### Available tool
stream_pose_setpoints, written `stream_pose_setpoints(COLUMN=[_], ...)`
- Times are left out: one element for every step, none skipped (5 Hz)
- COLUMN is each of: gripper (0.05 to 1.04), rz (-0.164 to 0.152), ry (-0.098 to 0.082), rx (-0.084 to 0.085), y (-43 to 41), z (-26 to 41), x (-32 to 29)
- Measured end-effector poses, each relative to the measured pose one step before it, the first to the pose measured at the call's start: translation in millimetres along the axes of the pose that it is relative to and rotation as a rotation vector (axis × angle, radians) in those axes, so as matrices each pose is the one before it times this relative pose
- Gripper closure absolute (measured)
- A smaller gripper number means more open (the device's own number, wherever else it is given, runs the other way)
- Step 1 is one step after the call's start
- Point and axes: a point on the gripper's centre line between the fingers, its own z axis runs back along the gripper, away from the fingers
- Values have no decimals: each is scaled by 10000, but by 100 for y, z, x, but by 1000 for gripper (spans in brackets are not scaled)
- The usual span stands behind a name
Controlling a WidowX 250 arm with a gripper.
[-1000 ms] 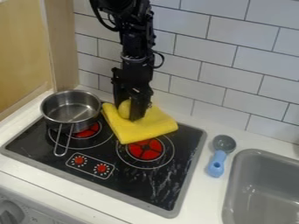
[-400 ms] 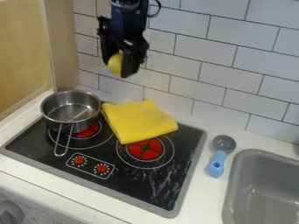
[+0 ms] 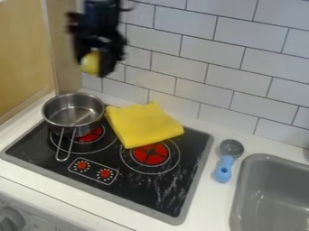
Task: Coloca la papa a hervir en la olla plateada del lado izquierdo
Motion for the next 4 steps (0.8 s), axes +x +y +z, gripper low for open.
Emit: stream_pose_setpoints(gripper=[453,453,453,453], rz=[812,693,288,164], ry=[-60,409,319,330], rx=[-157,-124,-81,-55], y=[911,991,100,-148], z=[-507,-2027,-1565,-1544], x=[-460,-422,-94,-68])
